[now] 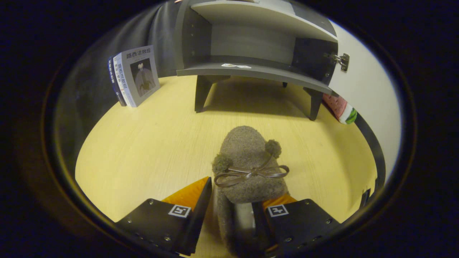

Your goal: Open the shoe cabinet door, grab the shoes and put them into the shoe cabinet, then close the shoe cabinet door.

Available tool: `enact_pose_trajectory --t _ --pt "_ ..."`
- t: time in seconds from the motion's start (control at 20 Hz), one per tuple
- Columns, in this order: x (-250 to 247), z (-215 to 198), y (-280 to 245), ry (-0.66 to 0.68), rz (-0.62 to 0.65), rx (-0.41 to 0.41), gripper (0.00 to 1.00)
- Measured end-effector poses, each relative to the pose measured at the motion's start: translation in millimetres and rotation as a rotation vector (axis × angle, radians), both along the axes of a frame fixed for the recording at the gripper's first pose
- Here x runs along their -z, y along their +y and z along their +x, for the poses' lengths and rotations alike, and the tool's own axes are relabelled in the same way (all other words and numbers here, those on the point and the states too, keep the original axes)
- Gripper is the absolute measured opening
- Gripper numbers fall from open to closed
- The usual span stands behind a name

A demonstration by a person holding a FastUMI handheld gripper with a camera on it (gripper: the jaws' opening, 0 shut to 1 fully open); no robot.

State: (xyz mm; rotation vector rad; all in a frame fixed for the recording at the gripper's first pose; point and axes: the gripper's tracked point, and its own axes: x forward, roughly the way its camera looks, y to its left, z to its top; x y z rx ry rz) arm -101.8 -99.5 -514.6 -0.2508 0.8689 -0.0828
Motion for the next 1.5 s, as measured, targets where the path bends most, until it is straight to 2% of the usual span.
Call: enact_pose_trajectory --t 0.45,0.75,0.95,1.05,1.15,1.3,1.35,1.45,1.5 --pt "-2.3 -6.6 17.6 -0.015 0.008 -0.058 0.69" --pt "-0.3 -2.8 19.4 -0.036 0.011 -0.038 0.68" --pt "2.9 -5.3 20.0 -0.023 -0.016 -0.048 0.99" --pt "2.5 -2.1 16.1 -0.03 -0.026 -0.035 0.99" --pt "-1.5 0.2 5.1 -0.049 -0.038 -0.011 0.63" --pt "-0.6 -0.3 6.4 -0.043 0.015 -0.011 0.09" --pt "-1.2 0.8 6.3 -0.034 0.006 -0.026 0.09" --pt "-1.2 0.2 6.5 -0.022 -0.027 -0.054 0.01" --pt "-3.1 -0.6 6.3 -0.022 -0.028 -0.056 0.01"
